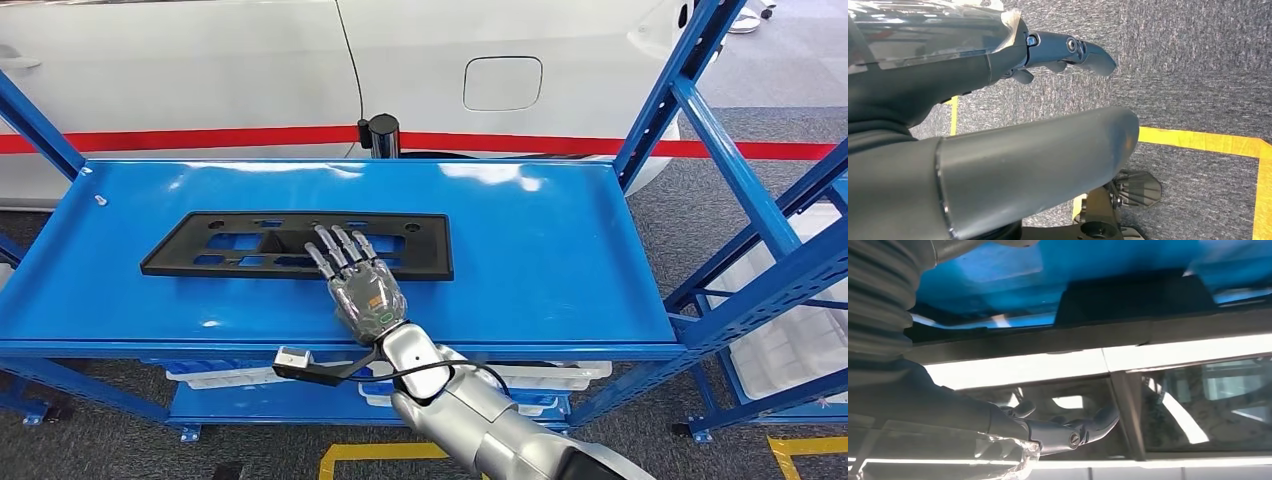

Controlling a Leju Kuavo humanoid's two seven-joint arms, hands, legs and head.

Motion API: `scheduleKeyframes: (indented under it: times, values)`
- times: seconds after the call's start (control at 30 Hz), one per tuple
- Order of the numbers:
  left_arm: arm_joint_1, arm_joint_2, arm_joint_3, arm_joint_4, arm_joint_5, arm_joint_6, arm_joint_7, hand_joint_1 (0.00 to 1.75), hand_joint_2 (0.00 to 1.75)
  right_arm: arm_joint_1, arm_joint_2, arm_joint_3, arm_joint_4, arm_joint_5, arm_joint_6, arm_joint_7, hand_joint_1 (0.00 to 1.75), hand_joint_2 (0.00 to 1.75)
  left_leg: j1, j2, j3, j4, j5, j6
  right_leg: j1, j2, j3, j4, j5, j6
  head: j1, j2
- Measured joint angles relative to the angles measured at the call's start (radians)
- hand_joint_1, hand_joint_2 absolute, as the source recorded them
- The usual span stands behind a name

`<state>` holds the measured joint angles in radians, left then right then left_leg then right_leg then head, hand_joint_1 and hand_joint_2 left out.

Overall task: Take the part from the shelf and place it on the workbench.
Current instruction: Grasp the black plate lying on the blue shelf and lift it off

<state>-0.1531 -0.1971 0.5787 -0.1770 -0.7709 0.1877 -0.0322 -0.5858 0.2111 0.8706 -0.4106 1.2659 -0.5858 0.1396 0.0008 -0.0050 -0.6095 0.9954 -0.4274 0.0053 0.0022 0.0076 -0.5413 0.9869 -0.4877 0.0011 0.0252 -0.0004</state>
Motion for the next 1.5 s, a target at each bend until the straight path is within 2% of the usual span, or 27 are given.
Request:
scheduleKeyframes:
  times: [0.27, 0.5, 0.53, 0.67, 0.73, 0.93, 1.23, 1.4, 1.5]
  values:
    - [0.0, 0.0, 0.001, 0.0, -0.005, 0.0, -0.001, 0.0, 0.0, -0.019, -0.022, -0.105, 0.033, 0.009, -0.041, 0.071, 0.0, 1.75, 0.001, 0.0, 0.0, 0.0, 0.0, 0.0, 0.001, 0.0, 0.0, 0.0, 0.0, 0.0, 0.0, 0.0]
    - [0.0, 0.0, 0.002, 0.0, -0.008, 0.0, -0.002, 0.0, 0.0, -0.025, -0.028, -0.136, 0.044, 0.026, -0.048, 0.095, 0.0, 1.75, 0.001, 0.0, 0.0, 0.0, 0.0, 0.0, 0.001, 0.0, 0.0, 0.0, 0.0, 0.0, 0.0, 0.0]
    - [0.0, 0.0, 0.002, 0.0, -0.01, 0.0, -0.002, 0.0, 0.0, -0.026, -0.029, -0.14, 0.046, 0.033, -0.05, 0.107, 0.09, 1.75, 0.001, 0.0, 0.0, 0.0, 0.0, 0.0, 0.001, 0.0, 0.0, 0.0, 0.0, 0.0, 0.0, 0.0]
    - [0.0, -0.001, 0.002, 0.0, -0.015, 0.0, -0.007, 0.0, 0.0, -0.032, -0.039, -0.152, 0.052, 0.073, -0.047, 0.165, 1.52, 1.75, 0.001, 0.0, 0.0, 0.0, 0.0, 0.0, 0.001, 0.0, 0.0, 0.0, 0.0, 0.0, 0.0, 0.0]
    - [-0.001, -0.001, 0.003, 0.0, -0.016, 0.002, -0.01, 0.0, 0.0, -0.032, -0.045, -0.155, 0.056, 0.089, -0.039, 0.185, 1.71, 1.75, 0.001, 0.0, 0.0, 0.0, 0.0, 0.0, 0.001, 0.0, 0.0, 0.0, 0.0, 0.0, 0.0, 0.0]
    - [-0.002, -0.002, 0.003, 0.0, -0.016, 0.01, -0.012, 0.0, 0.0, -0.031, -0.052, -0.175, 0.064, 0.095, -0.033, 0.183, 1.74, 1.75, 0.001, 0.0, 0.0, 0.0, 0.0, 0.0, 0.001, 0.0, 0.0, 0.0, 0.0, 0.0, 0.0, 0.0]
    - [-0.004, -0.005, 0.004, 0.0, -0.016, 0.009, -0.012, 0.0, 0.0, -0.034, -0.047, -0.233, 0.064, 0.064, -0.036, 0.094, 1.75, 1.75, 0.001, 0.0, 0.0, 0.0, 0.0, 0.0, 0.001, 0.0, 0.0, 0.0, 0.0, 0.0, 0.0, 0.0]
    - [-0.004, -0.005, 0.005, 0.0, -0.016, 0.007, -0.013, 0.0, 0.0, -0.039, -0.035, -0.274, 0.057, 0.025, -0.04, 0.025, 1.75, 1.75, 0.001, 0.0, 0.0, 0.0, 0.0, 0.0, 0.001, 0.0, 0.001, 0.0, 0.0, 0.0, 0.0, 0.0]
    - [-0.004, -0.006, 0.008, 0.0, -0.015, -0.002, -0.016, 0.0, 0.0, -0.038, -0.024, -0.308, 0.047, -0.035, -0.035, -0.047, 1.75, 1.75, 0.001, 0.001, 0.0, 0.0, 0.0, 0.0, 0.001, 0.001, 0.001, 0.0, 0.0, 0.0, 0.0, 0.0]
